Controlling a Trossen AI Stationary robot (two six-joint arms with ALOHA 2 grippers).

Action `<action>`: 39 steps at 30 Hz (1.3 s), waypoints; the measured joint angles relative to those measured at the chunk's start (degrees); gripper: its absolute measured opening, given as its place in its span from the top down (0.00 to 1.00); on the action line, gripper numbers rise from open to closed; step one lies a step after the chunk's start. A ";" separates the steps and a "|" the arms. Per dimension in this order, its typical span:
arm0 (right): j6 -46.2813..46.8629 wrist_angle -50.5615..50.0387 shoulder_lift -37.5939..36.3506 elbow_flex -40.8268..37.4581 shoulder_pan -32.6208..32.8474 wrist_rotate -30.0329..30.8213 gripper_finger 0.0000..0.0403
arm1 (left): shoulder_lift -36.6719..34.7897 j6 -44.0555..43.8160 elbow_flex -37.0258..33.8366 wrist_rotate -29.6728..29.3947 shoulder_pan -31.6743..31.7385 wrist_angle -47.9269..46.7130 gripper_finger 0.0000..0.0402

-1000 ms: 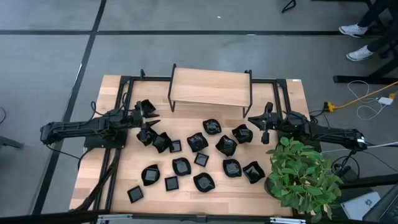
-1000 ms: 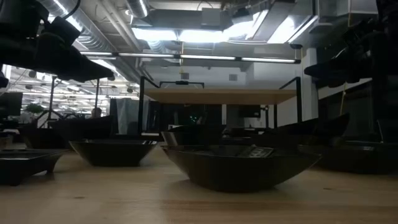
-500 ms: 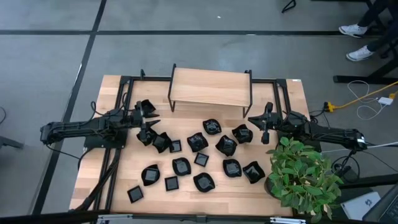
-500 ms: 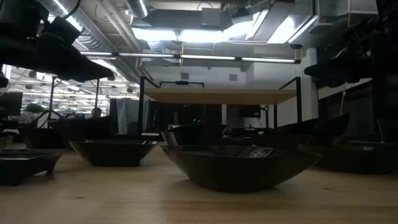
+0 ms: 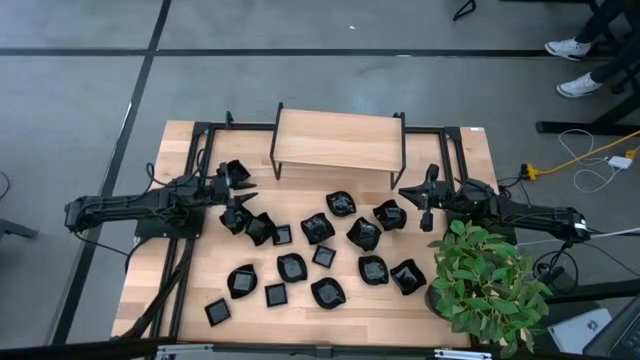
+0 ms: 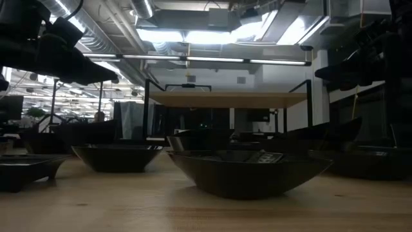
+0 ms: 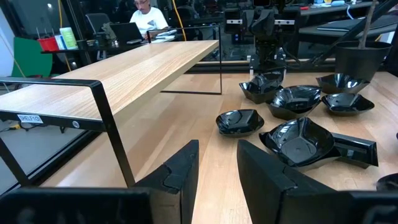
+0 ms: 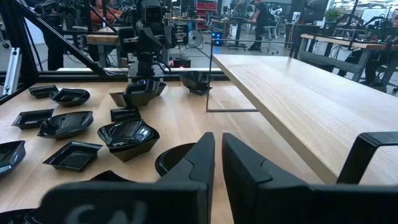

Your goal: Pick & Place Mini shaped plates

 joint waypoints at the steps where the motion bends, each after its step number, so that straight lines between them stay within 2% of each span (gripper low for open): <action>1: 0.01 -0.02 0.00 0.00 0.02 0.01 0.92 | 0.00 0.00 0.00 0.02 0.00 0.00 0.74; 32: 0.07 0.00 0.00 0.00 0.02 -0.01 0.92 | -0.02 0.00 0.00 0.02 -0.02 0.00 0.74; 34: 2.64 0.00 0.00 0.00 0.02 -0.44 0.92 | -0.01 0.00 0.00 0.02 -0.01 0.00 0.74; 39: 17.72 1.85 0.02 -0.02 0.02 -2.62 0.92 | -0.02 0.00 0.00 0.02 -0.02 0.00 0.74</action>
